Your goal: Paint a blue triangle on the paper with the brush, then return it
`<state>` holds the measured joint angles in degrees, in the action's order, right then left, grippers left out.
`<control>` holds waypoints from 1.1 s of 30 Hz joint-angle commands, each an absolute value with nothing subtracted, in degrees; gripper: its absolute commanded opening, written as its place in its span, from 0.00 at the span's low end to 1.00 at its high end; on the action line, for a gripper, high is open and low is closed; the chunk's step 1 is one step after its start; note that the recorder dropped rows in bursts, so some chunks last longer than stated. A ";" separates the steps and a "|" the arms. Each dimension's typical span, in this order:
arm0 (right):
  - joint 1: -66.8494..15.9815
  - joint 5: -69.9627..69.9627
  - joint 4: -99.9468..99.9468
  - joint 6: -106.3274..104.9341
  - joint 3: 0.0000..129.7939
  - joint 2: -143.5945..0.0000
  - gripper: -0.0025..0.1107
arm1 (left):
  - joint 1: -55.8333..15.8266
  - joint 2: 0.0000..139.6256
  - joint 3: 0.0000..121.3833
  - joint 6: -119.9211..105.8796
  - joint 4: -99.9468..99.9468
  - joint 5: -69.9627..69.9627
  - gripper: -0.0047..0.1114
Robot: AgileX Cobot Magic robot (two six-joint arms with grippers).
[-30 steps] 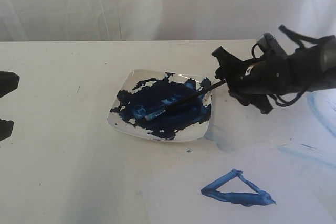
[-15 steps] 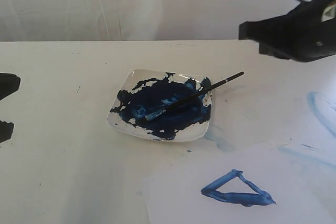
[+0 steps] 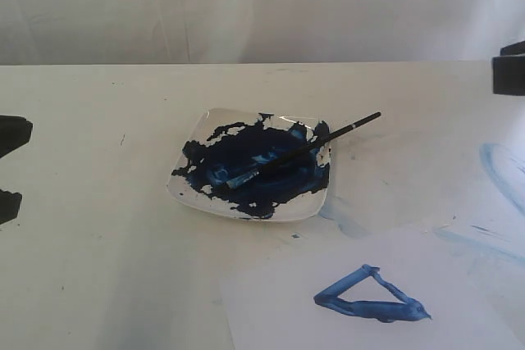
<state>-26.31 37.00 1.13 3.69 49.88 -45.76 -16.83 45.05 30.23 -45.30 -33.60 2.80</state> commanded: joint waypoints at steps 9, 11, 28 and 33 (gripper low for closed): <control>-26.41 44.10 1.57 3.02 46.13 -36.21 0.02 | -16.34 43.94 29.80 -44.88 -35.12 3.72 0.04; -26.41 43.73 0.46 3.02 46.13 -34.74 0.02 | -15.69 42.65 29.80 -44.88 -35.12 4.33 0.04; -26.41 39.19 -0.46 3.16 46.00 -26.31 0.02 | -13.13 24.06 29.80 -44.88 -35.12 4.33 0.04; -26.41 38.22 -0.46 3.16 45.90 -26.31 0.02 | -11.82 16.24 29.80 -44.88 -35.12 4.33 0.04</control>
